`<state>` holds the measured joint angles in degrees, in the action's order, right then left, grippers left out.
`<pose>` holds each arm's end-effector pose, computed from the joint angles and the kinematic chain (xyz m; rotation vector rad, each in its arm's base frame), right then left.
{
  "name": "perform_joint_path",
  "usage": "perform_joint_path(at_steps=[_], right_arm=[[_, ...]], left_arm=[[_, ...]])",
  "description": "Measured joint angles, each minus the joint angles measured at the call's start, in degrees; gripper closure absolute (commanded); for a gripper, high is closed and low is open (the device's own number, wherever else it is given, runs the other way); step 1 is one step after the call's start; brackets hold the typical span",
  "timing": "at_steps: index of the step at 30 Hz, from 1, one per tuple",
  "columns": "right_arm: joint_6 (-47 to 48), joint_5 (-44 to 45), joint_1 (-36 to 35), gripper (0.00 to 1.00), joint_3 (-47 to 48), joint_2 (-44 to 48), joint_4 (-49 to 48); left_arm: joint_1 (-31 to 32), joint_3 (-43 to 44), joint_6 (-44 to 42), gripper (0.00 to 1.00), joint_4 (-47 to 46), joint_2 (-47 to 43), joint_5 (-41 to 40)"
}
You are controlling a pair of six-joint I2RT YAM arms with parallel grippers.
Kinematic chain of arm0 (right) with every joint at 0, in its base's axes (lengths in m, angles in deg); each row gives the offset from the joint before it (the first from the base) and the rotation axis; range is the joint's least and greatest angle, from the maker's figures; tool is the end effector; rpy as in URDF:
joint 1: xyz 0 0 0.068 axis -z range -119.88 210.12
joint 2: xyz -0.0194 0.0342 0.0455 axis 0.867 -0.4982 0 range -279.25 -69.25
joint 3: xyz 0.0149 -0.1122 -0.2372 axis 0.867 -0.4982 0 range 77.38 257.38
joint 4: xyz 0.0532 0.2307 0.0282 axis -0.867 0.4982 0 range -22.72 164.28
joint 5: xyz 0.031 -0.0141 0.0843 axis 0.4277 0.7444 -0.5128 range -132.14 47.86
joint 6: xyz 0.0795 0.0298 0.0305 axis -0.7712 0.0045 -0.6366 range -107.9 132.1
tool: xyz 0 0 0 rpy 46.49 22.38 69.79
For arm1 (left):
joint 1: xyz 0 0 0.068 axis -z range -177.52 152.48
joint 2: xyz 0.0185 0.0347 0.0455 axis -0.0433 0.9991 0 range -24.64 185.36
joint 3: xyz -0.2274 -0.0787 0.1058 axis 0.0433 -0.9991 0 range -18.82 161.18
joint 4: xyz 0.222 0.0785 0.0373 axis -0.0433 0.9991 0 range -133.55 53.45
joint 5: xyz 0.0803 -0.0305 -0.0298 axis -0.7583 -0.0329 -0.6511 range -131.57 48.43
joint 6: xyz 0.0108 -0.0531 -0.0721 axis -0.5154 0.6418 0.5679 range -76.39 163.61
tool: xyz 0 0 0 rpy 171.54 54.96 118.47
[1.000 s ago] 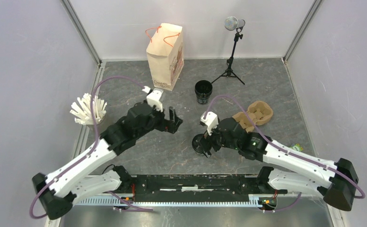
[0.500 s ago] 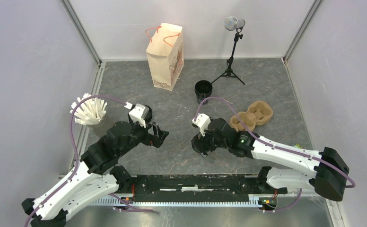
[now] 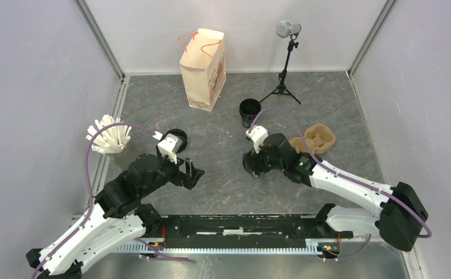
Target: Pack the takeout coffee
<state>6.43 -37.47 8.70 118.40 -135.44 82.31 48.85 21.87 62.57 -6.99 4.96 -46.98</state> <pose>0.1675 0.1993 0.2065 -0.8564 2.1420 0.4290 0.1043 -0.0985 0.2737 0.4303 2.0253 -0.6227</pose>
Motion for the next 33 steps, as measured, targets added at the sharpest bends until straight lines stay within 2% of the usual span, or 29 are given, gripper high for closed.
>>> perform_joint_path(at_steps=[5, 16, 21, 30, 33], right_arm=[[0.0, -3.7, 11.1, 0.18, 0.9, -3.2, -3.6], [-0.4, -10.1, 24.0, 0.18, 9.6, -15.2, -7.3], [-0.5, -11.1, 28.2, 0.17, 10.5, -17.1, -8.1], [-1.6, -12.2, 30.7, 0.02, 10.5, -17.4, -8.5], [-1.6, -12.1, 30.7, 0.02, 10.8, -17.4, -7.8]], left_arm=[[0.0, -0.4, 0.0, 0.00, 0.1, -2.8, 0.0], [0.0, -0.8, 0.0, 0.00, 0.2, -2.6, 0.0], [0.0, -0.8, 0.0, 0.00, 0.2, -2.6, 0.0], [0.0, -0.8, 0.0, 0.00, 0.2, -2.6, 0.0], [0.0, -0.8, 0.0, 0.00, 0.2, -2.6, 0.0]])
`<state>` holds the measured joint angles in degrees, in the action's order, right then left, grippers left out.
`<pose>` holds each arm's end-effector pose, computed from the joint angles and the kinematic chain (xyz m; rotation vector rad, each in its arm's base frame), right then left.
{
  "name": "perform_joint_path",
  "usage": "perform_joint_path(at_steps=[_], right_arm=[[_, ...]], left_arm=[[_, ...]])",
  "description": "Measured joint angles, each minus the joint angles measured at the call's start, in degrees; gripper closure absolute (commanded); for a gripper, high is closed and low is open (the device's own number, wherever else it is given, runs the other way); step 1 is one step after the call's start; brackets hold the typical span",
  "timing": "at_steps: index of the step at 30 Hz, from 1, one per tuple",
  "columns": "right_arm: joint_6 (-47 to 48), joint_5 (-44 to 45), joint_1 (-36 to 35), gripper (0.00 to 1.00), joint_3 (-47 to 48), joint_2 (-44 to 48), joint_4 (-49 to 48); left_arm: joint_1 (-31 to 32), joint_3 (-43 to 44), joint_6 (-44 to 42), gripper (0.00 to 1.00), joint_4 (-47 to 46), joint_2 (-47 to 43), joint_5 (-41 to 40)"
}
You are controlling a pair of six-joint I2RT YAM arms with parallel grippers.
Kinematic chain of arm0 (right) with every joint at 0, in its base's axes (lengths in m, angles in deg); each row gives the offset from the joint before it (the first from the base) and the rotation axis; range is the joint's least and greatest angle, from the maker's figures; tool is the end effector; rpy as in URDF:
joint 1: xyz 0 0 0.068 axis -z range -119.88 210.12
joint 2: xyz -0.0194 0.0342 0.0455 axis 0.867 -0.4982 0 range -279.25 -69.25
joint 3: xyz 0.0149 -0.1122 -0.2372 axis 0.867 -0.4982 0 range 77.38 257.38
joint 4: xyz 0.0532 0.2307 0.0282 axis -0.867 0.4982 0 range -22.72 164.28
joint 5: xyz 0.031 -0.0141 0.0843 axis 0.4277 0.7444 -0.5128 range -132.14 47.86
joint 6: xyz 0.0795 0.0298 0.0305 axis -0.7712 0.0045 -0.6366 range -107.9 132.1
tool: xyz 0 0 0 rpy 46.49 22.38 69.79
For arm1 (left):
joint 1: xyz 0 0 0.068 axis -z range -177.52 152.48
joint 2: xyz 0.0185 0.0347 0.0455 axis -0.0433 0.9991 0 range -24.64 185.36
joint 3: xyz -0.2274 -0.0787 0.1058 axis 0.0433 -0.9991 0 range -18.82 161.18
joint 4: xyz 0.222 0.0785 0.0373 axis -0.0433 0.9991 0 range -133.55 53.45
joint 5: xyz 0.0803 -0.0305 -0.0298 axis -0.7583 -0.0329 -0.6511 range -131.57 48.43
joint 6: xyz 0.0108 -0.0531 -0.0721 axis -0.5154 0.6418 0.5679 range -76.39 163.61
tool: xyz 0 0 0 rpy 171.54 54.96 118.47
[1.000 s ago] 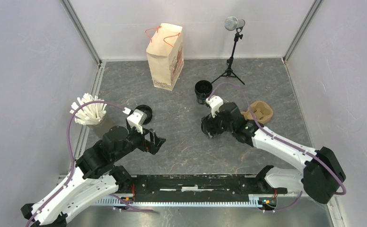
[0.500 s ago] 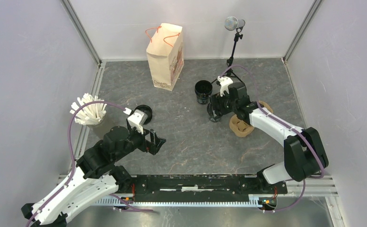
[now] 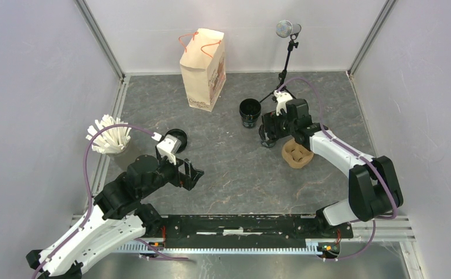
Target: Pack the takeout coffee
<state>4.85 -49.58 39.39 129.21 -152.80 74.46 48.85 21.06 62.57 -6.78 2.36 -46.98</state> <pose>0.3051 0.1265 0.2040 -0.3372 2.2498 0.4063 0.0995 -0.0935 0.2737 0.4229 1.9994 -0.6360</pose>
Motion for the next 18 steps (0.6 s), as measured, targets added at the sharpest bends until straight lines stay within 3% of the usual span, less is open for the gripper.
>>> perform_joint_path(at_steps=[18], right_arm=[[-0.4, 1.0, 0.0, 0.02, 5.0, 0.0, 6.6]], left_arm=[[0.0, 0.0, 0.0, 0.00, 0.0, 0.2, 0.0]])
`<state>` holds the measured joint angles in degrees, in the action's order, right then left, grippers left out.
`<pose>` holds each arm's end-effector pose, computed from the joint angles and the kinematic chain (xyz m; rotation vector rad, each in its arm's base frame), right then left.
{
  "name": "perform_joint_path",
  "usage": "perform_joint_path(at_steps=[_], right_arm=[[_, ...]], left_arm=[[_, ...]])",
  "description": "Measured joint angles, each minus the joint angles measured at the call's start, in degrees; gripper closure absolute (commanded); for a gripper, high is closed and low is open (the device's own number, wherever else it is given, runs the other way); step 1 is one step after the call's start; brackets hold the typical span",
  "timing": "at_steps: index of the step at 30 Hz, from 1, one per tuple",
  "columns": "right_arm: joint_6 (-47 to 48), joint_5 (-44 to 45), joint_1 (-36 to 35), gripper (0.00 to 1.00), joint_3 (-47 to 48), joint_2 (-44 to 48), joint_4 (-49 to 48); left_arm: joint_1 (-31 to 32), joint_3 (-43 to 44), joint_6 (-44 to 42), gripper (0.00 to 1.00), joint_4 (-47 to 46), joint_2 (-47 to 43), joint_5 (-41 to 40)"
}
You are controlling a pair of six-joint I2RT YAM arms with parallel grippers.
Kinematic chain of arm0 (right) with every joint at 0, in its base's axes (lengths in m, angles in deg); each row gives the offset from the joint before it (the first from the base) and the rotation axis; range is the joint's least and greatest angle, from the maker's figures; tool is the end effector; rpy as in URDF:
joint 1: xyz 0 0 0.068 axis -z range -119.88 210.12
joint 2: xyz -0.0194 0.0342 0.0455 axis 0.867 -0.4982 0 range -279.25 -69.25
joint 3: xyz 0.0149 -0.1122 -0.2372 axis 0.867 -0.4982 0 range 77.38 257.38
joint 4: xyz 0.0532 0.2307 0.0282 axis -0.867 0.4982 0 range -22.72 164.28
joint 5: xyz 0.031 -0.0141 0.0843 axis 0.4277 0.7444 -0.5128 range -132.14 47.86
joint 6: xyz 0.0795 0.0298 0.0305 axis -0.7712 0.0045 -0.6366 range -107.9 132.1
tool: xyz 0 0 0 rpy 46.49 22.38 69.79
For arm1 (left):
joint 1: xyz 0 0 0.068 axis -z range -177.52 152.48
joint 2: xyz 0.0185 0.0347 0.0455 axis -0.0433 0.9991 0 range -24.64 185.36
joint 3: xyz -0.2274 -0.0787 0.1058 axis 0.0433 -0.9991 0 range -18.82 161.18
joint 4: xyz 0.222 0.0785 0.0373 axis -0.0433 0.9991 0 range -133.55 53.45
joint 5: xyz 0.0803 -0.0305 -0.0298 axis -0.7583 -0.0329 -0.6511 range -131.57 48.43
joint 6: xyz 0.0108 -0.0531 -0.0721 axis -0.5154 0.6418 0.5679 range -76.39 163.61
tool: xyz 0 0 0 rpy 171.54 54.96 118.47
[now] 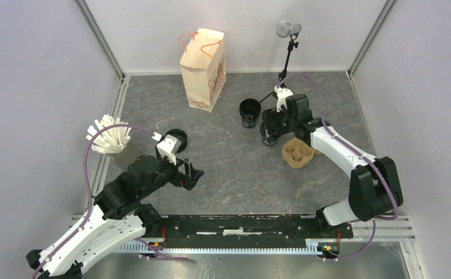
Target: Pack the takeout coffee
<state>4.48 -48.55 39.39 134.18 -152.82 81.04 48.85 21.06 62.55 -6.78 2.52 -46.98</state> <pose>0.3077 0.1260 0.2197 -0.3219 2.2801 0.3847 0.0998 -0.0938 0.2734 0.4240 2.0019 -0.6345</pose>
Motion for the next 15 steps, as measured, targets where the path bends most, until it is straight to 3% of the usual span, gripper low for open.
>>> perform_joint_path(at_steps=[15], right_arm=[[0.6, -0.4, 0.0, 0.02, -0.5, -0.4, 1.1]], left_arm=[[0.0, 0.0, 0.0, 0.00, -0.1, -0.3, -0.3]])
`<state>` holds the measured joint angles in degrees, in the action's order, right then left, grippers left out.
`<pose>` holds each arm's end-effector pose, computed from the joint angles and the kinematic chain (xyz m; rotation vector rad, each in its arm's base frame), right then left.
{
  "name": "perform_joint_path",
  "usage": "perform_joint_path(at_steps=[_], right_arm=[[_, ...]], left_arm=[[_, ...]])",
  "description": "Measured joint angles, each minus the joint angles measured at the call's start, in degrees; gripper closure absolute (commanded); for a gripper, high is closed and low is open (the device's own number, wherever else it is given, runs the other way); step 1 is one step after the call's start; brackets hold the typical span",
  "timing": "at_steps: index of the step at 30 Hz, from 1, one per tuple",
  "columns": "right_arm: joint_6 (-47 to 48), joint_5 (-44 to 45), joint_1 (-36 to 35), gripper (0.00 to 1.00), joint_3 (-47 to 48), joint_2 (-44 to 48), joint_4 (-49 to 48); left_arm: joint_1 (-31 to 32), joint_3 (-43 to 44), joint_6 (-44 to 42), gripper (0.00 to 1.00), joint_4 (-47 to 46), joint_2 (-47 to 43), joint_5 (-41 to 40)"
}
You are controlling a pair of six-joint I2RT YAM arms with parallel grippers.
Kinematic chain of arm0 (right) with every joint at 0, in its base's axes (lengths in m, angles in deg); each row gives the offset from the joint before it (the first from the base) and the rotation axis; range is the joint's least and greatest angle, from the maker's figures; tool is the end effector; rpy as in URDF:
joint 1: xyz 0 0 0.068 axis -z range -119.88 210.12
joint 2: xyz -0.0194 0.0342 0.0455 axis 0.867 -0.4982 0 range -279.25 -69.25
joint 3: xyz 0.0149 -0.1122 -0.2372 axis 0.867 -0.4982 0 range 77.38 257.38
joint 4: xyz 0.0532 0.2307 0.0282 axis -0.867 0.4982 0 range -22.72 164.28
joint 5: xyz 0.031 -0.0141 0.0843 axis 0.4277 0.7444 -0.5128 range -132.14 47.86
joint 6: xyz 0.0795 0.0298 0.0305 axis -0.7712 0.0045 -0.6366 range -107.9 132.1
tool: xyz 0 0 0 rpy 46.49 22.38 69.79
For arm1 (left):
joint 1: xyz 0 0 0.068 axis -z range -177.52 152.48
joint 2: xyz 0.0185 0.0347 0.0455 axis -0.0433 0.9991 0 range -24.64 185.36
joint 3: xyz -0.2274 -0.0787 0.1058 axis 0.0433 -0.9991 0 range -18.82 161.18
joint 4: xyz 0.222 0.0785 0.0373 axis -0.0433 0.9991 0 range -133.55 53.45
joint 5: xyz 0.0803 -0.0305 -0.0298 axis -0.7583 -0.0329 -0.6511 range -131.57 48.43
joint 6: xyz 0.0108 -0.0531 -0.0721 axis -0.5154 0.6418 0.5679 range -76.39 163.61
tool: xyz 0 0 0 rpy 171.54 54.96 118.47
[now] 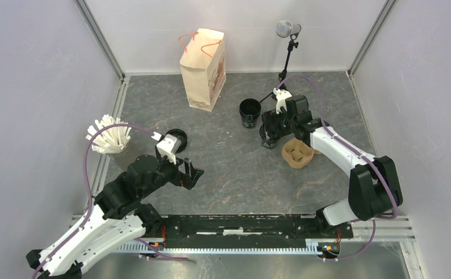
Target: Pack the takeout coffee
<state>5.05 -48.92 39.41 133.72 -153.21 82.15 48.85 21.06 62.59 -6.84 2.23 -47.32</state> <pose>0.3051 0.1255 0.2126 -0.3384 2.3121 0.3810 0.0996 -0.0929 0.2742 0.4175 1.9960 -0.6323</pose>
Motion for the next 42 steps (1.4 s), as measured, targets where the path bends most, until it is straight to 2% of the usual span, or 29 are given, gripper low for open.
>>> perform_joint_path(at_steps=[3, 6, 10, 15, 20, 24, 28, 31, 42], right_arm=[[0.4, -2.0, 0.0, 0.02, -0.8, 0.3, -0.3], [1.2, -4.0, 0.0, 0.02, -3.1, 2.0, -0.3], [2.5, -5.7, 0.0, 0.02, -6.3, 5.6, -0.2], [3.6, -7.6, 0.1, 0.02, -7.7, 7.8, -0.6], [4.3, -8.9, 0.1, 0.02, -8.2, 8.1, -0.6], [4.4, -9.7, 0.1, 0.02, -8.3, 8.1, -0.9], [4.4, -10.0, 0.1, 0.02, -8.5, 8.1, -1.1], [4.4, -10.2, 0.1, 0.02, -8.7, 8.1, -1.2], [4.4, -10.2, 0.1, 0.02, -9.3, 8.2, -1.9]], left_arm=[[0.0, 0.0, 1.0, 0.00, -1.7, 1.5, -0.5], [0.0, 0.2, 4.2, 0.05, -6.4, 7.3, -0.6], [-0.8, 4.8, 8.1, 0.12, -12.6, 23.1, 1.1], [-3.2, 11.5, 12.6, 0.13, -23.8, 42.4, 7.1], [-4.5, 15.3, 17.0, 0.12, -34.9, 54.3, 11.6], [-5.9, 17.8, 21.8, 0.16, -44.0, 62.6, 15.6], [-7.2, 17.8, 26.9, 0.17, -51.5, 69.7, 19.3], [-7.5, 17.9, 29.0, 0.17, -53.5, 73.4, 20.1], [-7.4, 18.9, 32.6, 0.22, -60.5, 79.5, 24.4]])
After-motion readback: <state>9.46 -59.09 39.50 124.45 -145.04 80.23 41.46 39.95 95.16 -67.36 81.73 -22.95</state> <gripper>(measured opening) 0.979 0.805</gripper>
